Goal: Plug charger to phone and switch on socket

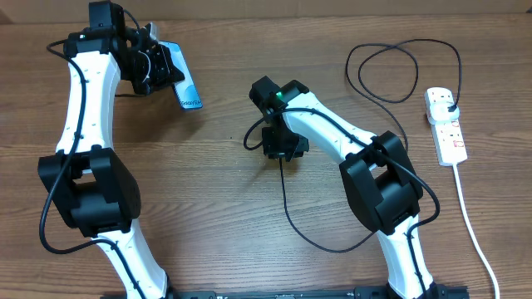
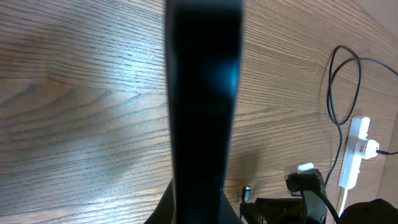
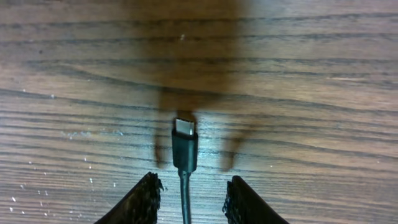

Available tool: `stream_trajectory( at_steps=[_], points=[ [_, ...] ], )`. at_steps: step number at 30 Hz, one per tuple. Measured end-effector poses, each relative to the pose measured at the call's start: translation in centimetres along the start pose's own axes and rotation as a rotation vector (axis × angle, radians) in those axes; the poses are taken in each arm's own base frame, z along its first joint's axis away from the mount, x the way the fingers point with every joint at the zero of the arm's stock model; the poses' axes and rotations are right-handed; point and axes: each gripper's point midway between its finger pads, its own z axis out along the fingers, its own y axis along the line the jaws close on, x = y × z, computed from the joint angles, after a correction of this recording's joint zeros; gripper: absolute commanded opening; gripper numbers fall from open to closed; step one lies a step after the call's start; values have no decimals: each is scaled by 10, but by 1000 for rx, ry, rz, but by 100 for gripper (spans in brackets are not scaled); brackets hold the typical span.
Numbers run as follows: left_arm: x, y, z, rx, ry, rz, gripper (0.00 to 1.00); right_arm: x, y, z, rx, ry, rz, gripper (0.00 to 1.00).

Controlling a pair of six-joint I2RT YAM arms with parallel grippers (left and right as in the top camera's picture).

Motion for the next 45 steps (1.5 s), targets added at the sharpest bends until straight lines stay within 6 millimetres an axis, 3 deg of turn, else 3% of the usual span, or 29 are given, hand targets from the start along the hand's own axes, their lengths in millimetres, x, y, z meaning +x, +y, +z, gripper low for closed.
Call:
stream_trajectory(
  at_steps=[6,17,24,26,29,39,45],
  points=[
    [1,0,0,-1,3,15,4,0,2,11,-4,-12,8,28],
    [1,0,0,-1,3,16,4,-2,2,11,-9,-34,14,11],
    [1,0,0,-1,3,16,4,-2,3,11,-11,-35,14,11],
    [1,0,0,-1,3,17,4,-2,2,11,-11,-35,14,17],
    [1,0,0,-1,3,17,4,-1,2,11,-7,-30,16,18],
    [1,0,0,-1,3,16,4,0,2,11,-10,-28,16,4],
    [1,0,0,-1,3,16,4,0,3,11,-16,-28,16,4]
  ],
)
